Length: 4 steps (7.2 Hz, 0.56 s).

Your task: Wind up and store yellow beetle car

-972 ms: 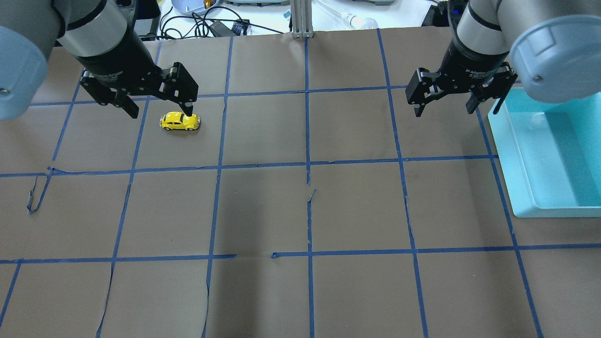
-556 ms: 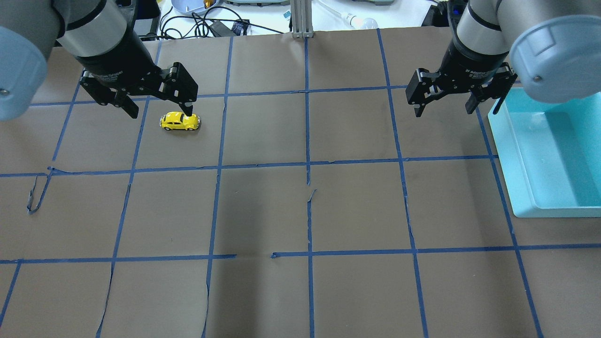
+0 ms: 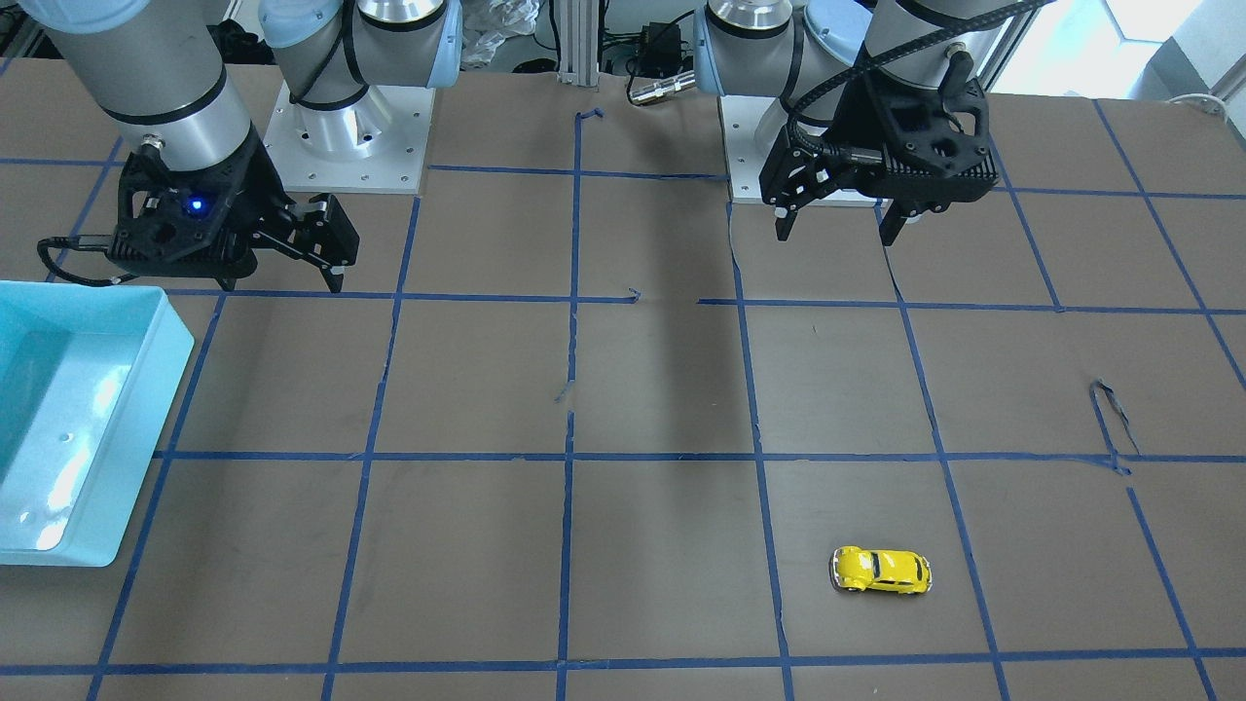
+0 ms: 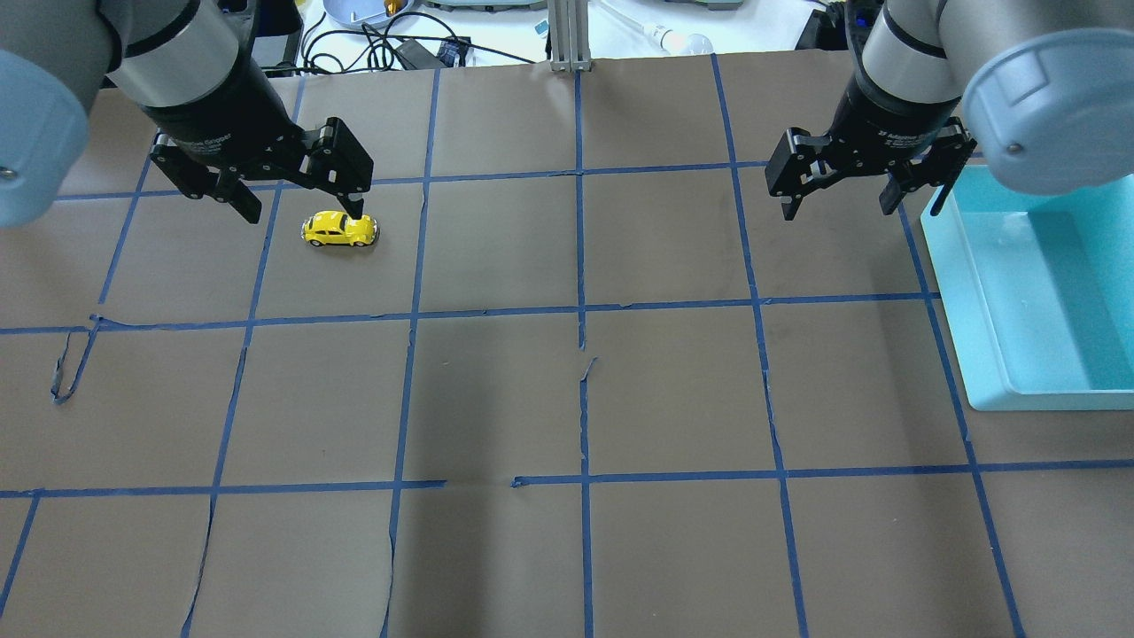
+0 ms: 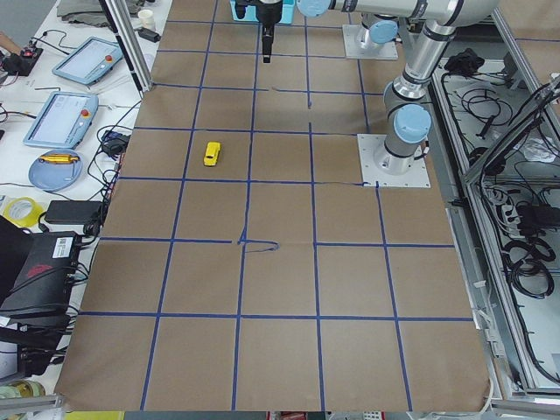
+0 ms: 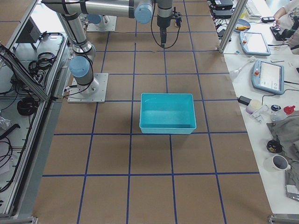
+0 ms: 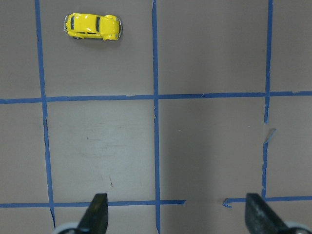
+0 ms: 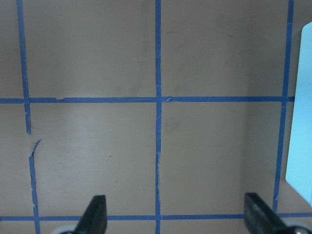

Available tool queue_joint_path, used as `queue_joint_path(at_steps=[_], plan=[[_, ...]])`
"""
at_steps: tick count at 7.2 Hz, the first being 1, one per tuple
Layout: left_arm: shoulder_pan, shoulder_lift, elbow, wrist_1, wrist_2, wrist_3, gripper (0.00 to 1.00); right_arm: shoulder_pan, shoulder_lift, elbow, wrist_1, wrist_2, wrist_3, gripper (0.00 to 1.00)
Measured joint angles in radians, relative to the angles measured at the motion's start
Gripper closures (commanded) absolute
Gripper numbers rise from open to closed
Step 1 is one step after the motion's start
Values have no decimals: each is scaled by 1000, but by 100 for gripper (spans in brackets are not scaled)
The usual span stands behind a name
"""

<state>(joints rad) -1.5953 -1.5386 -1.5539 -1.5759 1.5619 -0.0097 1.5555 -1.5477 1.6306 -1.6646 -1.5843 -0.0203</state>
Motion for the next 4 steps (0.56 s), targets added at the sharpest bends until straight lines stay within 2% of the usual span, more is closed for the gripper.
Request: queue_joint_path(at_steps=[4], plan=[[2,0,0,4,0,5,0,-1,-1,0,3,-3,-6,0]])
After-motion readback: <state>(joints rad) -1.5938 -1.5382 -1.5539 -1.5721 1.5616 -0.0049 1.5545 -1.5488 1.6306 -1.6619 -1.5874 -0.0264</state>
